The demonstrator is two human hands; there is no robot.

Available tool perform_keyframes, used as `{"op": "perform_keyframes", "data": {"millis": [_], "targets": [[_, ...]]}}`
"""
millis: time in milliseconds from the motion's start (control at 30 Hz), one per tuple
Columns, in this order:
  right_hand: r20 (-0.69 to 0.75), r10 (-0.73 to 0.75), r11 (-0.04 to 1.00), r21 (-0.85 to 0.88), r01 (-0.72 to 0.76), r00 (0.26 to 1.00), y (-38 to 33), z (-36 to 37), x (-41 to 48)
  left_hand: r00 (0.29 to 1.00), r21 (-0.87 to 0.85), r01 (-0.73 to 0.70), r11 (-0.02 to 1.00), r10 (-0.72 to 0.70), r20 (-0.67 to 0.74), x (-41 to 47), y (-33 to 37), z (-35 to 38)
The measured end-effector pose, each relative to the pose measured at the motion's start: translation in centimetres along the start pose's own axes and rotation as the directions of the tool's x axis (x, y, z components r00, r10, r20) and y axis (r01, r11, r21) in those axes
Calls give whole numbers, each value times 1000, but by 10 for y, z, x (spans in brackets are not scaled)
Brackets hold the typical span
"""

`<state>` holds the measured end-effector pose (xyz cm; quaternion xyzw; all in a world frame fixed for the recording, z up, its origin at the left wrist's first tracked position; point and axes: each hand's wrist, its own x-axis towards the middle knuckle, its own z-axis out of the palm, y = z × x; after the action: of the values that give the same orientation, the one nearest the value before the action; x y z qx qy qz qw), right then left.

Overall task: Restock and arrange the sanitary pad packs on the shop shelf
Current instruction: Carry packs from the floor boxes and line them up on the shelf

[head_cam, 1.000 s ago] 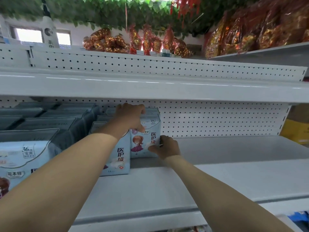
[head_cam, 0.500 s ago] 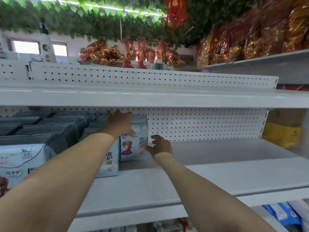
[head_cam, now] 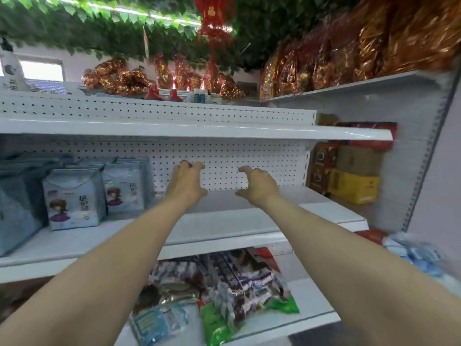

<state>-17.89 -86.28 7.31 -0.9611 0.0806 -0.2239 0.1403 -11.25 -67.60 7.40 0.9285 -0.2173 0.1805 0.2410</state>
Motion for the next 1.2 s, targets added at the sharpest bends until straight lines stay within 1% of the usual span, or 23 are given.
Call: {"op": "perform_keyframes", "data": {"millis": [167,333,467,567,700,900,1100,1200], "targets": [[-33,60,993,-97,-62,998,98,-65,-62,997,-56,-69,996,71,37,-36,109,41],[-84,168,978,-110,-176,982,191,-113,-123,989,-122,-127,984,134,57,-68,206,92],[-123,273,952,-109,-286,954,254,-141,-165,978,-139,-174,975,188,93,-83,275,129],[-152,351,923,-111,-369,924,300,-157,-189,958,-141,-244,959,261,117,-90,324,158],[-144,444,883,-101,-459,885,360,-171,-214,931,-173,-301,938,328,161,-92,381,204],[-116,537,825,-136,-549,835,458,-181,-223,898,-204,-321,925,366,245,-75,457,283],[-52,597,788,-151,-597,801,562,-167,-193,879,-217,-288,933,347,327,-35,514,371],[-21,603,789,-133,-600,798,607,-155,-179,868,-205,-276,939,335,366,-16,532,408]]}}
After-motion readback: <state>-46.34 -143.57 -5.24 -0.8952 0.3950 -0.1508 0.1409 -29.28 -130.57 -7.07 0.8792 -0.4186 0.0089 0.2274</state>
